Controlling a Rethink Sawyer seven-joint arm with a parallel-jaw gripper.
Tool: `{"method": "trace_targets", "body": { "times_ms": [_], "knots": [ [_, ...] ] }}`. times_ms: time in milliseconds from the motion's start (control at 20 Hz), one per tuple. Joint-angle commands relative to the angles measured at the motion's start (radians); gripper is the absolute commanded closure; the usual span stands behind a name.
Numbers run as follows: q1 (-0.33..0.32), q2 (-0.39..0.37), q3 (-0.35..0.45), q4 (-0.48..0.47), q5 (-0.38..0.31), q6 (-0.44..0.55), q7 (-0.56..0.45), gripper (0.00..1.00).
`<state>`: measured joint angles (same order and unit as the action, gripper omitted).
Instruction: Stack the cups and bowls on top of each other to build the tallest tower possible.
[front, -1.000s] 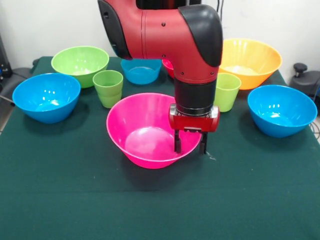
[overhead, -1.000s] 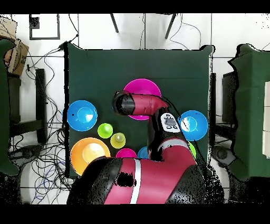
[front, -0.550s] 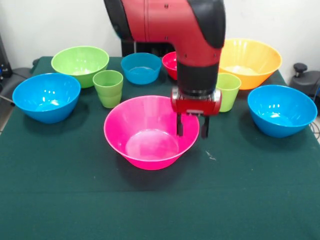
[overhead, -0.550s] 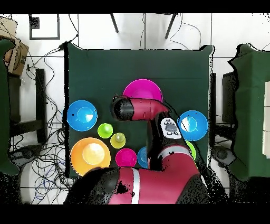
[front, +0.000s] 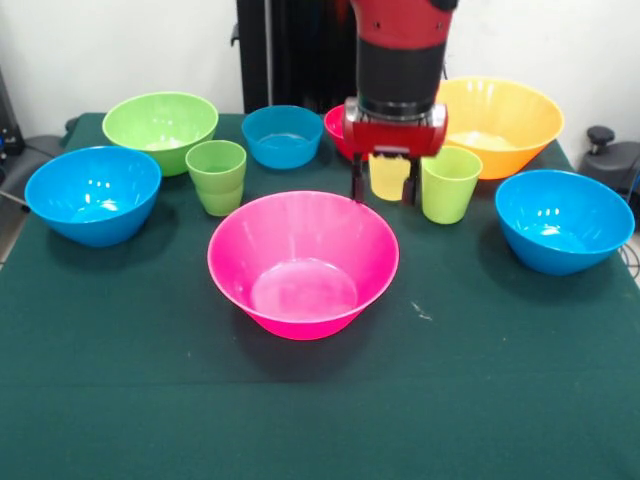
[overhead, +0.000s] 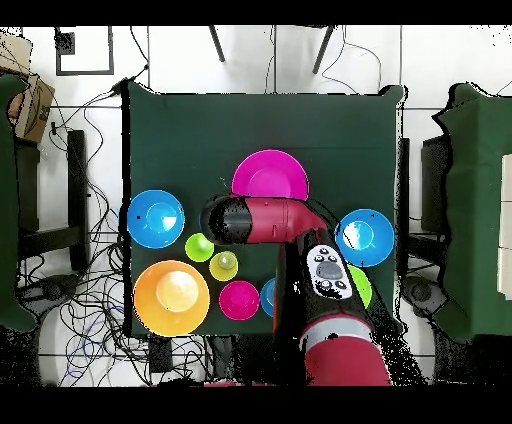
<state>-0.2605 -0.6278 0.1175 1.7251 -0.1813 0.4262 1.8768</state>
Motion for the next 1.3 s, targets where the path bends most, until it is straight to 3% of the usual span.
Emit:
{"method": "trace_targets", "body": {
  "times_ms": [50, 550, 700, 1000, 1300],
  "knots": [
    [0.026, -0.085, 0.011, 0.105, 0.009, 0.132, 0.071, 0.00],
    [0.065, -0.141, 0.007, 0.237, 0.063, 0.112, 0.146, 0.00],
    [0.073, -0.140, -0.025, 0.216, 0.032, 0.099, 0.121, 0.00],
    [-0.024, -0.092, -0.036, 0.126, -0.059, 0.084, -0.035, 0.00],
    [-0.097, -0.064, -0.004, 0.088, -0.115, 0.081, -0.104, 0.00]
  ]
}}
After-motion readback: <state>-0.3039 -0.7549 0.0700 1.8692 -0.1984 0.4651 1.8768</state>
